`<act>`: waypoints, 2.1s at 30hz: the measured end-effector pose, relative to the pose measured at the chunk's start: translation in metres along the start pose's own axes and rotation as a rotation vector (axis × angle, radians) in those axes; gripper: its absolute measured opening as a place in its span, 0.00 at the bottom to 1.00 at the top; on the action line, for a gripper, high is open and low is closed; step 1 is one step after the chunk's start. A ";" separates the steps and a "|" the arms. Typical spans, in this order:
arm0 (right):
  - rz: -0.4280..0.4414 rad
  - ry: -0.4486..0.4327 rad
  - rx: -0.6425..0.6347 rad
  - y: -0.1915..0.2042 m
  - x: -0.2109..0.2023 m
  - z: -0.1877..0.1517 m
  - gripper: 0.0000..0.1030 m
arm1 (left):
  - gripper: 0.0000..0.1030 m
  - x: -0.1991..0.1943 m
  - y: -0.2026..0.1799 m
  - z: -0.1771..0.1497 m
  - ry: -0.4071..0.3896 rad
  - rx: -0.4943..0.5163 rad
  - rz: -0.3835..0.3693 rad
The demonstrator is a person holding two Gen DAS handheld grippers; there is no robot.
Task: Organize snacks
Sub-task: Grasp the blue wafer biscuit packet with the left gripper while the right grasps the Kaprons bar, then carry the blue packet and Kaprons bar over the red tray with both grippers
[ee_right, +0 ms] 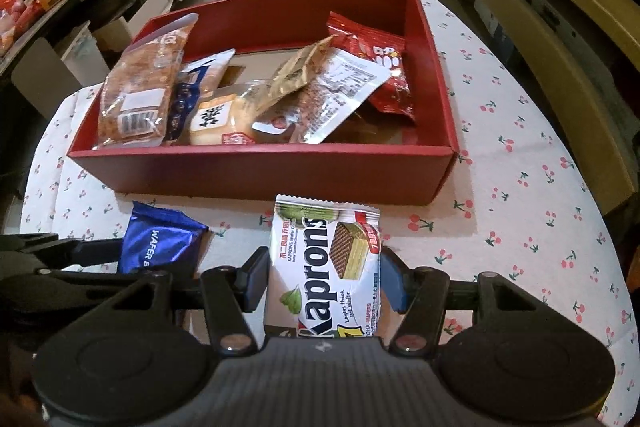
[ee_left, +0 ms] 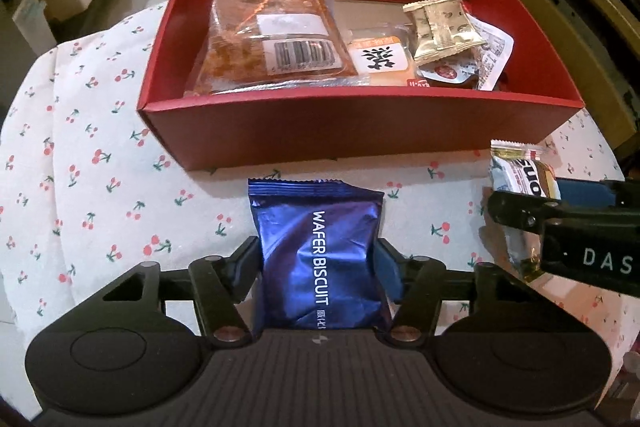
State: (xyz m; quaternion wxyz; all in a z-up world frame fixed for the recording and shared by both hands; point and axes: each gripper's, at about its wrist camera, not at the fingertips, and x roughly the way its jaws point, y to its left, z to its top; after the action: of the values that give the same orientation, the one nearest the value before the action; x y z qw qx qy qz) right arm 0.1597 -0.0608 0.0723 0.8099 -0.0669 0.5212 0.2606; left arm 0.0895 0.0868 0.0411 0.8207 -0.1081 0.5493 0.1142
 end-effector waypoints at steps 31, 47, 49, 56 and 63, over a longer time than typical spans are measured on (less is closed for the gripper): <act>0.040 -0.097 -0.025 0.013 -0.026 0.006 0.63 | 0.61 -0.054 0.008 0.014 -0.157 -0.027 -0.074; 0.072 -0.217 0.052 0.014 -0.041 0.046 0.63 | 0.61 -0.073 0.012 0.060 -0.279 -0.051 -0.077; 0.074 -0.221 0.067 0.012 -0.039 0.052 0.63 | 0.61 -0.070 0.014 0.068 -0.282 -0.059 -0.078; 0.074 -0.221 0.128 0.003 -0.021 0.075 0.63 | 0.62 -0.056 0.013 0.092 -0.295 -0.069 -0.075; 0.054 -0.203 0.154 -0.004 0.006 0.094 0.63 | 0.62 -0.031 0.014 0.109 -0.274 -0.092 -0.073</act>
State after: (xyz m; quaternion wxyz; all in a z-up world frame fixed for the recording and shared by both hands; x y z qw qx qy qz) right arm 0.2393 -0.0262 0.1085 0.8539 0.0362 0.4565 0.2471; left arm 0.1695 0.1313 0.1098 0.8858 -0.1489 0.4221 0.1229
